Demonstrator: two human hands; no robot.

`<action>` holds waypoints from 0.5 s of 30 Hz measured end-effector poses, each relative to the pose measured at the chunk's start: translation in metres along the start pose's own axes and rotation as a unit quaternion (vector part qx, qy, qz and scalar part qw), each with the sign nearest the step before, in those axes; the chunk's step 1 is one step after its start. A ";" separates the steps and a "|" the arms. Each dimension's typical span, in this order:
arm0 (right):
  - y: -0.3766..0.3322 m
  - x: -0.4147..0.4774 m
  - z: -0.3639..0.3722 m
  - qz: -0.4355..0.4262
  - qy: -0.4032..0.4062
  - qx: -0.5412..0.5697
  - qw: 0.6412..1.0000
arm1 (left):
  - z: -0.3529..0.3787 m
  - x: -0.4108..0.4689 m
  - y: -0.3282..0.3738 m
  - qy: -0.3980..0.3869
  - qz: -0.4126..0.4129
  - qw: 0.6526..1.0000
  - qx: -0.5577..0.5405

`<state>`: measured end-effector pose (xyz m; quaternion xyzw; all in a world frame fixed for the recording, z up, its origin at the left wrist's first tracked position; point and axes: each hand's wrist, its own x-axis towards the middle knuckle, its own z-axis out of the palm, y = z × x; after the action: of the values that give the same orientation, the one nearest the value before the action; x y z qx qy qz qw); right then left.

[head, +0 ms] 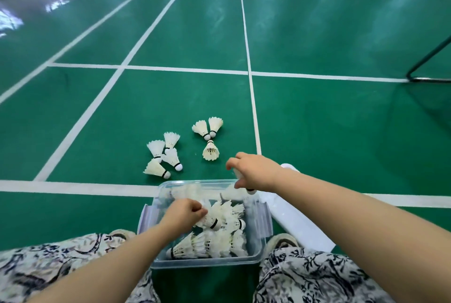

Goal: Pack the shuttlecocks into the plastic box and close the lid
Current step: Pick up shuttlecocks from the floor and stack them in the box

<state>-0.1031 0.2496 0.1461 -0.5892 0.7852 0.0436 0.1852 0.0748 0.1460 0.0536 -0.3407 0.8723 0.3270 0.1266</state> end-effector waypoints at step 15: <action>0.000 0.023 0.024 0.007 -0.006 0.070 0.998 | 0.054 0.026 0.006 -0.154 -0.125 0.963 -0.180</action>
<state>-0.1025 0.2360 0.1160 -0.5691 0.7894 -0.0066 0.2298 0.0516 0.1720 0.0045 -0.4099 0.7194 0.5089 0.2355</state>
